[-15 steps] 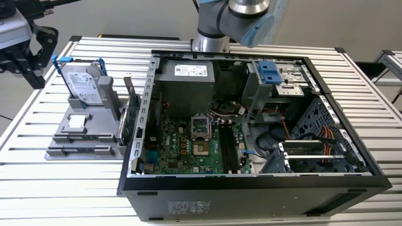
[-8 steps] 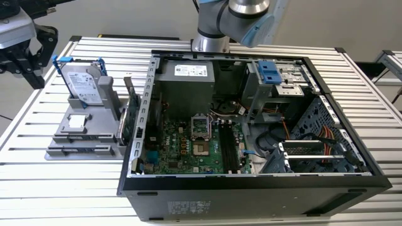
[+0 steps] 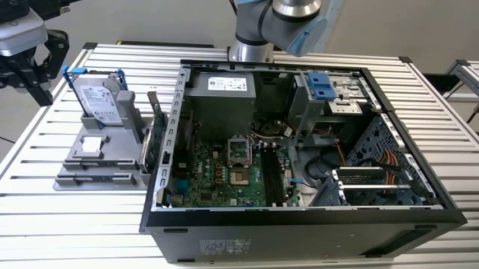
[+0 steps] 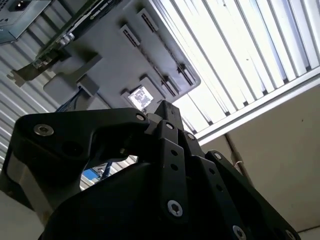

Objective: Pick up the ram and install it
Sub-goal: 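Pick up the ram and move it above insertion slot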

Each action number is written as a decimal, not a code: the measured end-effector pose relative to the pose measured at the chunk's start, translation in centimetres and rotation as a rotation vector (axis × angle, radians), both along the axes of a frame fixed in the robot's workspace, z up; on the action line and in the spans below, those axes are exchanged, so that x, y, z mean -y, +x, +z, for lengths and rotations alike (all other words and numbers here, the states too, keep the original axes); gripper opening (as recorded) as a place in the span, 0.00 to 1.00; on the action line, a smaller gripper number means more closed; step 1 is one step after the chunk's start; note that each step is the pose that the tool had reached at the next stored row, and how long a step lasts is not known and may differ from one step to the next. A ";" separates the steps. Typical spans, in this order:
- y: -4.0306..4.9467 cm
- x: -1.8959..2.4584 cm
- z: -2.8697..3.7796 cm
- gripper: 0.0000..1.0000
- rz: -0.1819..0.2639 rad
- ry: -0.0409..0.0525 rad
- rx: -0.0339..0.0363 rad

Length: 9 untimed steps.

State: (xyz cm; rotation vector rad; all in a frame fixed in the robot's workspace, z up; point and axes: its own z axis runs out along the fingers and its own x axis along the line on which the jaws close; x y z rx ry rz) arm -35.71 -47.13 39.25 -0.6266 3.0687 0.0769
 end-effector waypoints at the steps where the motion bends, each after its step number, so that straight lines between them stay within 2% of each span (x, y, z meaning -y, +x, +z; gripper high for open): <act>1: 0.00 0.00 0.00 0.00 0.007 -0.0001 0.0000; 9: 0.00 0.00 0.00 0.00 0.063 -0.0012 0.0000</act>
